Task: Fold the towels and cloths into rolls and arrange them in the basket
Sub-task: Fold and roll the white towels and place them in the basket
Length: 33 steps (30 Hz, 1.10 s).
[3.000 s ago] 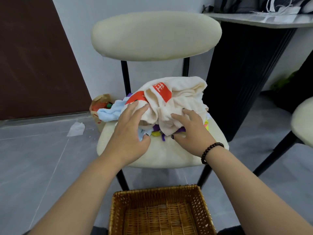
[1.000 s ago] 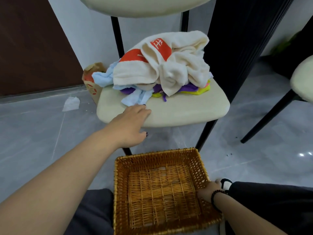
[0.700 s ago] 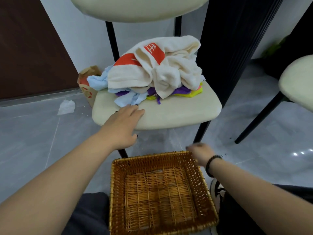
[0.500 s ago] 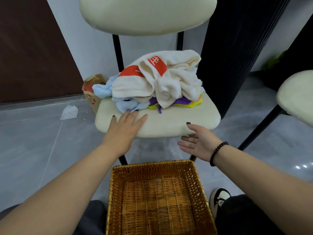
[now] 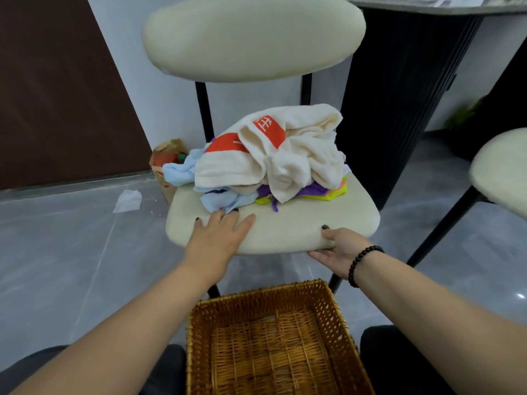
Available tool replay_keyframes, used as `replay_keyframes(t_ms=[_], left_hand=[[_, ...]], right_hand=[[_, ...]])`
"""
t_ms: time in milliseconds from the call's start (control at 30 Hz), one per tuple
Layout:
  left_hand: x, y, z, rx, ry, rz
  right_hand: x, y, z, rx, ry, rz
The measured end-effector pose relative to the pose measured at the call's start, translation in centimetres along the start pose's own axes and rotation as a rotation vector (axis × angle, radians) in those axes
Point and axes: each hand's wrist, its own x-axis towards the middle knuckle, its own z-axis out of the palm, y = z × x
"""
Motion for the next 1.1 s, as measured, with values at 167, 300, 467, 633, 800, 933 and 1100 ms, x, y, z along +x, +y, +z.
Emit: replay_keyframes(t_ms=[167,300,467,633,800,933,1100], left_hand=[[-1.0,-0.3,-1.6,-0.143,-0.019,0.036],[-1.6,0.0,-4.4,-0.439,0.001,-0.005],[-0.2,0.7,-6.7,-0.759,0.223,-0.061],[2.3,0.5,-7.2,-0.976,0.188,-0.145],[3.5,0.2,-6.7,-1.184,0.076,-0.146],[4.0,0.2,-6.7,-1.442,0.049,-0.282],[4.2,0.2,-7.0,-1.713,-0.045,-0.422]], right_hand=[[-2.7,-2.0,-1.1,-0.609,-0.104,0.158],[-3.2,-3.5,-1.0,-1.398,-0.039,-0.162],[-1.4,-4.2,2.8,-1.144,0.007,-0.939],[1.7,-4.1,5.4,-1.249,0.061,-1.272],[2.7,-5.0,6.7,-1.283,0.186,-1.278],[0.2,-6.1,6.7,-0.897,0.101,-1.188],[-3.4,-5.5,4.5,-0.730,-0.159,-1.089]])
